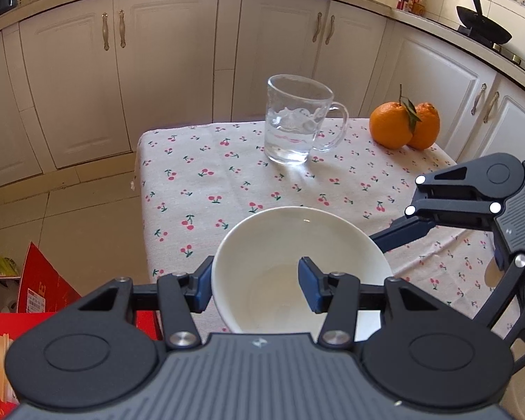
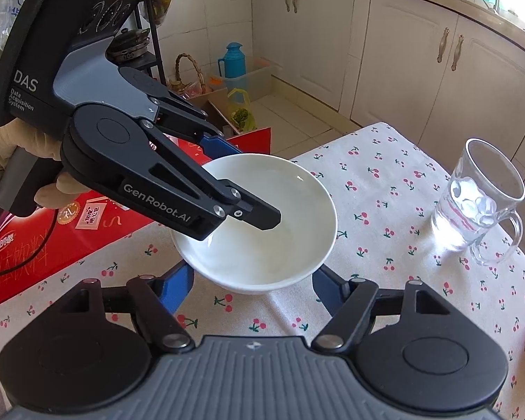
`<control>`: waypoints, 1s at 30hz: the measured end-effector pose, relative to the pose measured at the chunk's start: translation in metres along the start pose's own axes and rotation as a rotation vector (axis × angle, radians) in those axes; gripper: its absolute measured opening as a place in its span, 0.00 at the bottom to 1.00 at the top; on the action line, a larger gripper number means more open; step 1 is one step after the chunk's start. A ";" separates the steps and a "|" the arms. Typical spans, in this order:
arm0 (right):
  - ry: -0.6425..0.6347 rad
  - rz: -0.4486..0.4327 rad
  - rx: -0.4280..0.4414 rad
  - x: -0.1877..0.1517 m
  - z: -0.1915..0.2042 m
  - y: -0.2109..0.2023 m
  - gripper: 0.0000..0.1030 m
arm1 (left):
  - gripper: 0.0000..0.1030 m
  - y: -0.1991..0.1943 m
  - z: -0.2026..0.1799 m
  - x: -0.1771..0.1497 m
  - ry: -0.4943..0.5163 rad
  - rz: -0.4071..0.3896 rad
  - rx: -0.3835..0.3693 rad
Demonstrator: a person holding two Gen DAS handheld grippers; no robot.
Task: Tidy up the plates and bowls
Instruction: 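Lift and carry the held bowl over the stacked bowls with the left gripper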
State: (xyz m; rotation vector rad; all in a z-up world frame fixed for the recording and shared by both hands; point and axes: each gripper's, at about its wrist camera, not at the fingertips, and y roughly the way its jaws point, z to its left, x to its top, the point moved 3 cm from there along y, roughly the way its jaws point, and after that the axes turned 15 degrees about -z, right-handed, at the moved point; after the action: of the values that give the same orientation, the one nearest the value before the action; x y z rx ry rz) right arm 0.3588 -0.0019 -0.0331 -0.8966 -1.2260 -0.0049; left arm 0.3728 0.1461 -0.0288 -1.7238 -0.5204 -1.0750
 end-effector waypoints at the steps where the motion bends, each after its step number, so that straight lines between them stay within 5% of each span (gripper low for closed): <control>1: 0.000 -0.001 -0.001 0.000 0.001 -0.007 0.76 | 0.48 -0.003 -0.005 0.001 0.001 -0.003 -0.004; 30: 0.023 -0.079 -0.103 -0.050 0.062 -0.177 0.77 | 0.48 -0.098 -0.157 -0.001 0.098 -0.084 -0.086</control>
State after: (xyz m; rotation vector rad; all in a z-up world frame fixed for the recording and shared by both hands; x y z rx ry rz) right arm 0.2095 -0.1063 0.0336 -0.9348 -1.2476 -0.1422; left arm 0.2334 0.0451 0.0387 -1.7267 -0.4952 -1.2511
